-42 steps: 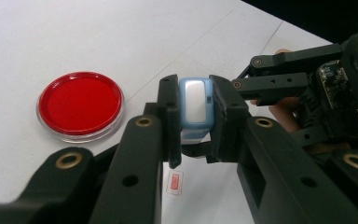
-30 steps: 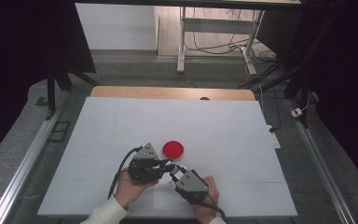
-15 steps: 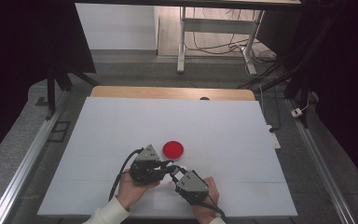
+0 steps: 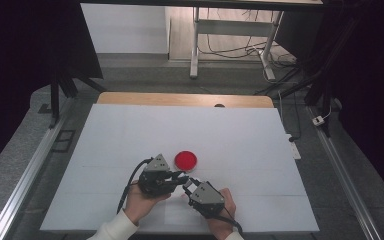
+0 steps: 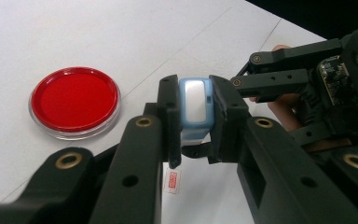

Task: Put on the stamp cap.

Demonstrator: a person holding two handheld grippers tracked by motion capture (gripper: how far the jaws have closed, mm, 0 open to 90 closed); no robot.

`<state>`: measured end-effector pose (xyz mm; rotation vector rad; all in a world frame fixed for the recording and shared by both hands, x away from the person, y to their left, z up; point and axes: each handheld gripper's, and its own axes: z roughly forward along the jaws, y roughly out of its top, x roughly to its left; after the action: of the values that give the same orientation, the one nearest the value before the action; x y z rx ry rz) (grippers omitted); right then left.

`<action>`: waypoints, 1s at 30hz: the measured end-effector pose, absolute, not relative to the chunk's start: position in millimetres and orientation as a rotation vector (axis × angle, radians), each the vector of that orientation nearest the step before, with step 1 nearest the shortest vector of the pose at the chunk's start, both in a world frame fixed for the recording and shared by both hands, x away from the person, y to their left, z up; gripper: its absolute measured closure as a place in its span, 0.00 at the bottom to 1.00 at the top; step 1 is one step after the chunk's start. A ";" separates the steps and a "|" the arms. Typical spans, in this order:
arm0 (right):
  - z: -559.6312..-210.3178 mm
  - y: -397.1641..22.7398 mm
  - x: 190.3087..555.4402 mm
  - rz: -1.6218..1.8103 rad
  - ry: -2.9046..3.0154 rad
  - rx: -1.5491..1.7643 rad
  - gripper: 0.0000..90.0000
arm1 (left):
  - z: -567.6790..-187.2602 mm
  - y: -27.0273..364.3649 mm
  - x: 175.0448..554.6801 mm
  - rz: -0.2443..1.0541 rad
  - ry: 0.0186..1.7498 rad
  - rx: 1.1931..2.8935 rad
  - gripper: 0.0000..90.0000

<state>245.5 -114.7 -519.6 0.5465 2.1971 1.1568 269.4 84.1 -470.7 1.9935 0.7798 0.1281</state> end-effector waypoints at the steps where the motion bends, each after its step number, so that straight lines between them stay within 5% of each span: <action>1: -519.5 -115.2 246.0 1.159 2.200 0.547 0.70 | -470.6 84.0 269.4 0.127 0.778 1.993 0.84; 30: -505.4 -196.9 266.1 1.203 2.253 0.691 0.59 | -458.8 96.1 267.1 0.166 0.751 1.948 0.84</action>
<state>266.1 -196.9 -505.4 0.6906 2.2533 1.2033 267.1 96.1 -458.8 1.9483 0.7514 0.1656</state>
